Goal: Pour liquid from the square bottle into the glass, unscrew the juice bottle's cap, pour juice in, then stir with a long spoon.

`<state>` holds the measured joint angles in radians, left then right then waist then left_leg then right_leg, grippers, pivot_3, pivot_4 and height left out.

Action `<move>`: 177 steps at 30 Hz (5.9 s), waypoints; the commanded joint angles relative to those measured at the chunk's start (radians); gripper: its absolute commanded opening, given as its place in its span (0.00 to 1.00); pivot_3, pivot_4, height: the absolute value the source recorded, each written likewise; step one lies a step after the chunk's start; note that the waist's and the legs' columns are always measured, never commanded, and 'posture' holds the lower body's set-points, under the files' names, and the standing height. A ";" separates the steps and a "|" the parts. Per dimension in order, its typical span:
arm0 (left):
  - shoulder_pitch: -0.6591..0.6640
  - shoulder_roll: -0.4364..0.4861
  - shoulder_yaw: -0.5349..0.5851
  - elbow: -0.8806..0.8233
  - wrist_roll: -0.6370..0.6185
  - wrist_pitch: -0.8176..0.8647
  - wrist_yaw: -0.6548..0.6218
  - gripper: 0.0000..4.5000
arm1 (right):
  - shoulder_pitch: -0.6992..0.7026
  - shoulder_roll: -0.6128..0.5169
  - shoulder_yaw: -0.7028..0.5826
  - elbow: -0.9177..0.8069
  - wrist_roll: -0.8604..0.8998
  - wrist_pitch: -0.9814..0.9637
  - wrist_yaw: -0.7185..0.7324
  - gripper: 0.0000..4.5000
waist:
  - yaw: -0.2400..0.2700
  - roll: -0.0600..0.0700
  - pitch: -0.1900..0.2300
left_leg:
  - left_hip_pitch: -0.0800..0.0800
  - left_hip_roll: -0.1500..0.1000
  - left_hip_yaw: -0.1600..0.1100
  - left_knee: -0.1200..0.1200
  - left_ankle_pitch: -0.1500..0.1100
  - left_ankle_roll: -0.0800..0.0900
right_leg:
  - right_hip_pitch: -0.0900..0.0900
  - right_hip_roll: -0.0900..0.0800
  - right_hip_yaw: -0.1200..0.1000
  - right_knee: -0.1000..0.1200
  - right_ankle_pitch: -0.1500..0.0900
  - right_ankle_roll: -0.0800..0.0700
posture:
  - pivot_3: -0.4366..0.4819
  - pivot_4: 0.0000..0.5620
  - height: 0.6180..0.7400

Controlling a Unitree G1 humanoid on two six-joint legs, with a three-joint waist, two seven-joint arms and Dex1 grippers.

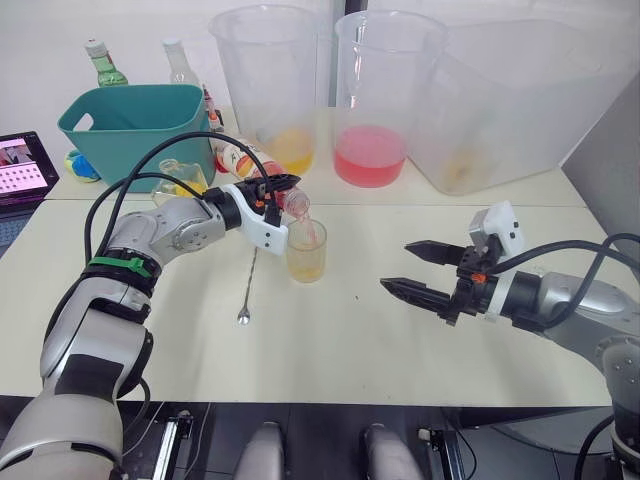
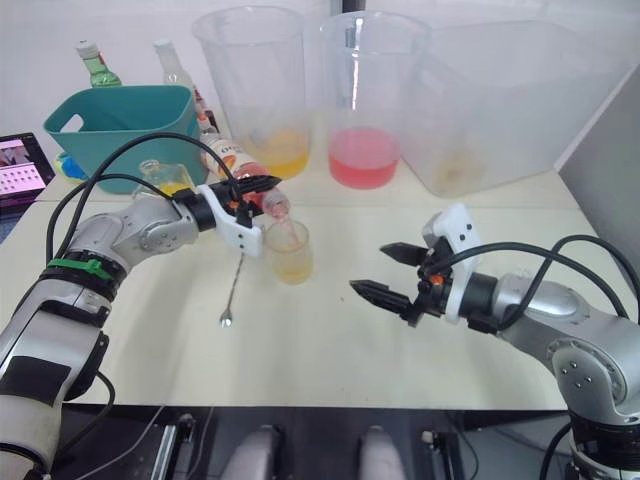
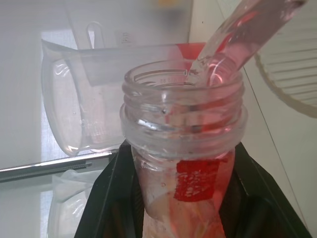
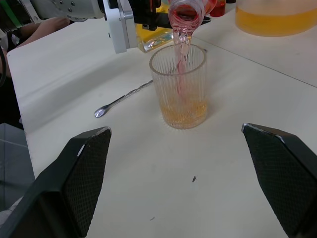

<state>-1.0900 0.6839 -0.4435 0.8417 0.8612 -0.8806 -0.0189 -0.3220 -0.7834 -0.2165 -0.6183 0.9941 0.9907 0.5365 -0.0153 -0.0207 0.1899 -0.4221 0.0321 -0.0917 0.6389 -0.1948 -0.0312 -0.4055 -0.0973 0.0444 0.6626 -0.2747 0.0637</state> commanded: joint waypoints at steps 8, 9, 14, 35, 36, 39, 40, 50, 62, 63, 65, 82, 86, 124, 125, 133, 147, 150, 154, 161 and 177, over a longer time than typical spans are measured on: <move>-0.049 0.005 0.023 0.014 -0.057 0.006 0.007 0.34 | -0.010 0.000 -0.009 -0.028 0.007 -0.028 -0.009 0.99 | 0.000 0.000 0.000 | 0.000 0.000 0.000 0.000 0.000 0.000 | 0.000 0.000 0.000 0.000 0.000 0.000 | 0.48 0.27 1.00; -0.043 -0.002 0.034 0.019 -0.094 0.006 -0.023 0.34 | -0.013 -0.001 -0.009 -0.026 0.008 -0.027 -0.010 0.99 | 0.000 0.000 0.000 | 0.000 0.000 0.000 0.000 0.000 0.000 | 0.000 0.000 0.000 0.000 0.000 0.000 | 0.48 0.27 1.00; 0.004 -0.044 0.080 0.023 -0.311 0.025 -0.231 0.34 | -0.014 -0.007 -0.010 -0.025 0.007 -0.026 -0.009 0.99 | -0.001 0.000 0.000 | 0.000 0.000 0.000 0.000 0.000 0.000 | 0.000 0.000 0.000 0.001 0.000 0.000 | 0.48 0.27 1.00; 0.145 -0.123 0.331 -0.380 -0.819 0.531 -0.607 0.34 | -0.085 -0.045 0.024 0.042 -0.012 -0.028 0.087 0.99 | -0.008 0.000 0.000 | 0.000 0.000 -0.001 0.003 0.000 0.000 | 0.000 0.000 0.000 0.001 0.000 0.000 | 0.48 0.27 1.00; 0.152 -0.122 0.347 -0.411 -0.841 0.580 -0.614 0.34 | -0.098 -0.047 0.030 0.052 -0.014 -0.027 0.098 0.99 | -0.009 0.000 0.000 | 0.000 0.000 -0.001 0.003 0.000 0.000 | 0.000 0.000 0.000 0.001 0.000 0.000 | 0.48 0.27 1.00; 0.181 -0.098 0.408 -0.511 -0.934 0.782 -0.659 0.34 | -0.142 -0.060 0.043 0.095 -0.018 -0.027 0.145 0.99 | -0.019 0.000 0.000 | 0.000 0.000 -0.001 0.003 0.000 0.000 | 0.000 0.000 0.000 0.001 0.000 0.000 | 0.48 0.27 1.00; 0.194 -0.089 0.427 -0.550 -0.966 0.847 -0.676 0.34 | -0.150 -0.064 0.047 0.106 -0.019 -0.027 0.161 0.99 | -0.023 0.000 0.000 | 0.000 0.000 -0.001 0.003 0.000 0.000 | 0.000 0.000 0.000 0.001 0.000 0.000 | 0.48 0.27 1.00; 0.451 0.112 0.680 -0.966 -1.280 1.339 -0.795 0.34 | -0.285 -0.098 0.141 0.295 -0.091 -0.078 0.413 0.99 | -0.034 0.000 0.000 | 0.001 0.001 -0.003 0.002 0.000 0.001 | 0.000 0.001 0.000 0.001 0.000 0.000 | 0.48 0.27 1.00; 0.749 0.233 1.083 -1.049 -1.415 1.595 -0.714 0.34 | -0.467 -0.004 0.296 0.487 -0.249 -0.164 0.593 0.99 | -0.028 -0.001 0.001 | 0.001 0.001 -0.003 0.002 0.000 0.000 | -0.001 0.001 0.000 0.000 0.000 0.000 | 0.48 0.27 1.00; 0.757 0.237 1.097 -1.032 -1.408 1.582 -0.710 0.34 | -0.470 -0.001 0.294 0.488 -0.253 -0.162 0.596 0.99 | -0.027 -0.001 0.001 | 0.001 0.001 -0.003 0.002 0.000 0.000 | -0.001 0.001 0.000 0.000 0.000 0.000 | 0.48 0.27 1.00; 0.754 0.247 1.113 -0.970 -1.386 1.547 -0.693 0.34 | -0.471 0.003 0.288 0.484 -0.255 -0.157 0.594 0.99 | -0.022 -0.001 0.001 | 0.001 0.001 -0.003 0.002 0.000 0.000 | -0.001 0.001 0.000 0.000 0.000 0.000 | 0.48 0.27 1.00; 0.132 0.208 0.867 -0.008 -1.165 1.044 -0.614 0.34 | -0.289 -0.028 0.109 0.257 -0.179 -0.032 0.399 0.99 | 0.000 -0.005 -0.001 | 0.000 0.000 -0.003 0.003 0.000 0.000 | 0.000 0.001 -0.002 0.001 0.000 -0.001 | 0.48 0.27 1.00; 0.046 0.192 0.811 0.164 -1.111 0.936 -0.633 0.34 | -0.267 -0.033 0.084 0.231 -0.159 -0.018 0.369 0.99 | -0.012 -0.005 0.000 | 0.000 0.000 -0.004 0.002 0.000 0.000 | -0.001 0.001 -0.002 0.002 0.000 -0.001 | 0.48 0.27 1.00; -0.154 0.178 1.010 0.039 -1.429 0.980 -0.906 0.98 | -0.281 -0.038 0.116 0.264 -0.171 -0.060 0.359 1.00 | -0.032 -0.005 0.000 | 0.000 0.000 -0.004 0.002 0.000 0.000 | -0.001 0.001 -0.002 0.003 0.000 0.000 | 0.48 0.27 1.00; -0.143 0.177 1.011 -0.030 -1.465 1.042 -0.926 0.98 | -0.283 -0.038 0.119 0.266 -0.174 -0.064 0.365 1.00 | -0.032 -0.005 0.000 | 0.000 0.001 -0.004 0.002 0.000 0.000 | -0.001 0.001 -0.002 0.003 0.000 0.000 | 0.48 0.27 1.00; 0.170 0.226 0.984 -0.620 -1.728 1.544 -1.000 0.98 | -0.307 -0.020 0.129 0.307 -0.183 -0.076 0.396 1.00 | -0.042 -0.004 0.000 | 0.001 0.001 -0.004 0.001 0.000 0.000 | 0.000 0.001 -0.002 0.004 0.000 0.000 | 0.48 0.27 1.00; 0.903 0.261 1.096 -0.916 -1.633 1.498 -1.074 0.98 | -0.135 -0.041 0.088 0.291 -0.310 -0.176 0.317 1.00 | -0.033 -0.002 0.000 | 0.005 0.002 -0.003 -0.004 0.000 0.000 | 0.000 0.002 0.000 0.001 -0.001 -0.003 | 0.48 0.27 1.00; 1.011 0.216 1.083 -0.897 -1.563 1.386 -1.094 0.98 | -0.044 -0.048 0.045 0.276 -0.313 -0.205 0.323 1.00 | -0.019 -0.002 0.000 | 0.005 0.002 -0.002 -0.004 0.000 0.000 | 0.001 0.002 0.001 0.000 -0.001 -0.003 | 0.48 0.27 1.00; 1.109 0.144 1.080 -0.836 -1.490 1.232 -1.102 0.98 | 0.081 -0.023 -0.033 0.273 -0.304 -0.260 0.327 1.00 | -0.011 -0.002 0.000 | 0.006 0.002 -0.001 -0.004 0.000 0.000 | 0.001 0.001 0.001 -0.001 -0.001 -0.003 | 0.48 0.27 1.00; 1.159 0.101 1.109 -0.593 -1.392 1.006 -1.073 0.98 | 0.300 0.012 -0.120 0.310 -0.396 -0.448 0.346 1.00 | -0.003 -0.003 0.000 | 0.007 0.002 0.000 -0.004 0.000 0.000 | 0.002 0.002 0.002 -0.002 -0.001 -0.003 | 0.48 0.27 1.00; 1.213 0.081 1.093 -0.560 -1.405 0.984 -1.057 0.98 | 0.370 -0.041 -0.236 0.456 -0.456 -0.673 0.444 1.00 | -0.006 -0.003 -0.001 | 0.012 0.003 0.001 -0.005 0.000 0.000 | 0.005 0.002 0.002 -0.001 -0.001 -0.003 | 0.48 0.27 1.00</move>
<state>0.1148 0.7679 0.6423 0.3314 -0.5189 0.0916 -1.0872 0.0690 -0.8020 -0.4316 -0.1513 0.5321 0.3470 0.9547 -0.0210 -0.0235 0.1892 -0.4098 0.0348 -0.0903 0.6337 -0.1950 -0.0311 -0.3997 -0.0957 0.0472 0.6609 -0.2760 0.0605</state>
